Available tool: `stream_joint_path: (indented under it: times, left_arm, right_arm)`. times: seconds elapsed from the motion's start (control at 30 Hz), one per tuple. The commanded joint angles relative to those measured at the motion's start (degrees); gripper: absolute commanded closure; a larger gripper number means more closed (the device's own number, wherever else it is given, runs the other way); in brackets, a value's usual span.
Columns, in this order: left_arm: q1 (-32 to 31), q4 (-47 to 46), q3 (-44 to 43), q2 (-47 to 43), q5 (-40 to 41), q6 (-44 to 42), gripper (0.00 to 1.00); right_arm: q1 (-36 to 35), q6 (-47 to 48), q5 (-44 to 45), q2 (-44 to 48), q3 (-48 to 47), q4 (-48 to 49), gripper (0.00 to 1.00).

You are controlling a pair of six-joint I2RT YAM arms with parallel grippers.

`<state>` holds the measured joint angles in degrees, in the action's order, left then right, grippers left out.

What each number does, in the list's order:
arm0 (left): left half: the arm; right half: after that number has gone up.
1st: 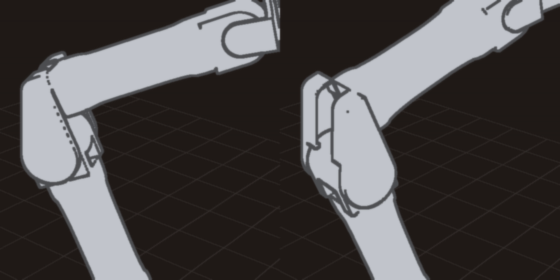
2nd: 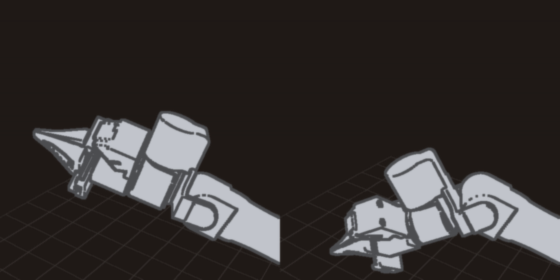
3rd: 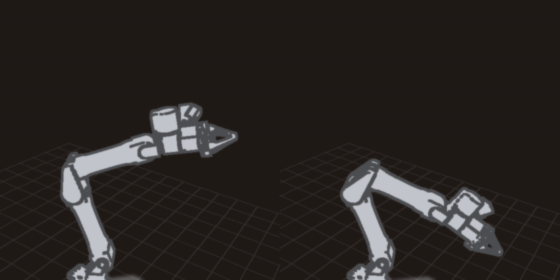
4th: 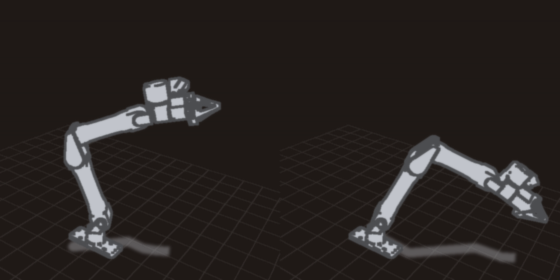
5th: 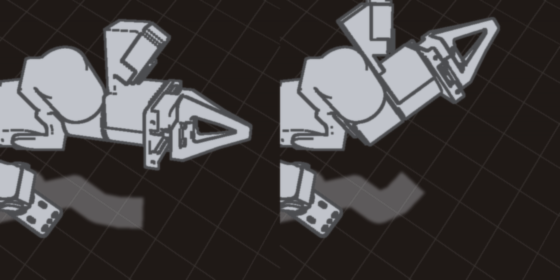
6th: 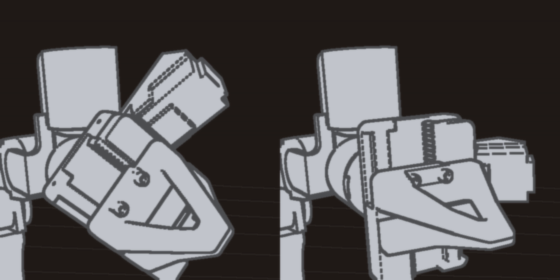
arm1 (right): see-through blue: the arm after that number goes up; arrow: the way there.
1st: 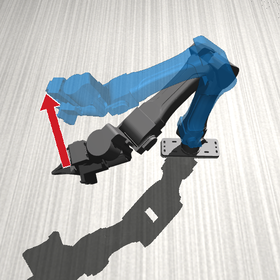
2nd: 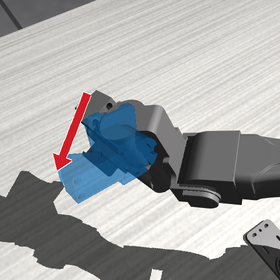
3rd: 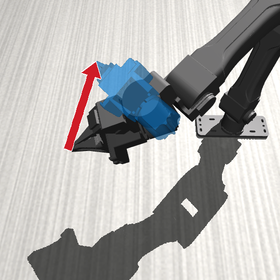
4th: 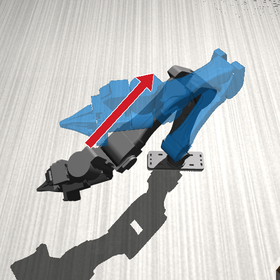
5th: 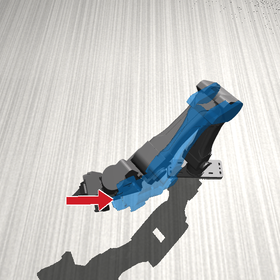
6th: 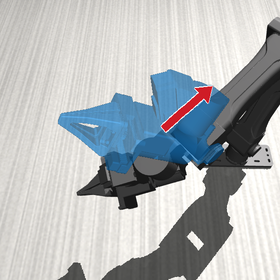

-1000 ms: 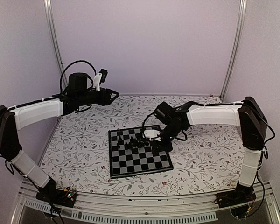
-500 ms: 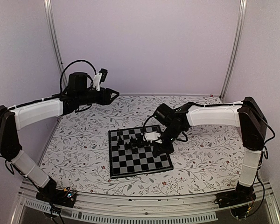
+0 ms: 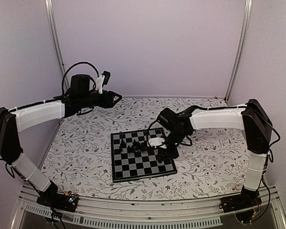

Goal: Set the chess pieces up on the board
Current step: Place the chess piece on the chessboard.

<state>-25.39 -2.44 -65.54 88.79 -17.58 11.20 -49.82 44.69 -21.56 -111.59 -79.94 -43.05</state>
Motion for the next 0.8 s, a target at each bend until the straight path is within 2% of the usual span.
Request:
stream_joint_path:
  times: [0.0, 0.53, 0.77]
  left_arm:
    - [0.35, 0.06, -1.61, 0.87, -0.39, -0.13, 0.47]
    - [0.34, 0.67, -1.95, 0.76, -0.1, -0.43, 0.47]
    - [0.47, 0.69, -2.04, 0.68, -0.16, -0.57, 0.47]
  right_arm:
    - [-0.21, -0.3, -0.56, -1.29, 0.49, 0.89, 0.96]
    - [-0.26, 0.2, 0.38, -2.75, 0.23, 1.14, 0.91]
    - [-0.19, 0.06, -1.58, -1.35, -3.46, -1.72, 0.72]
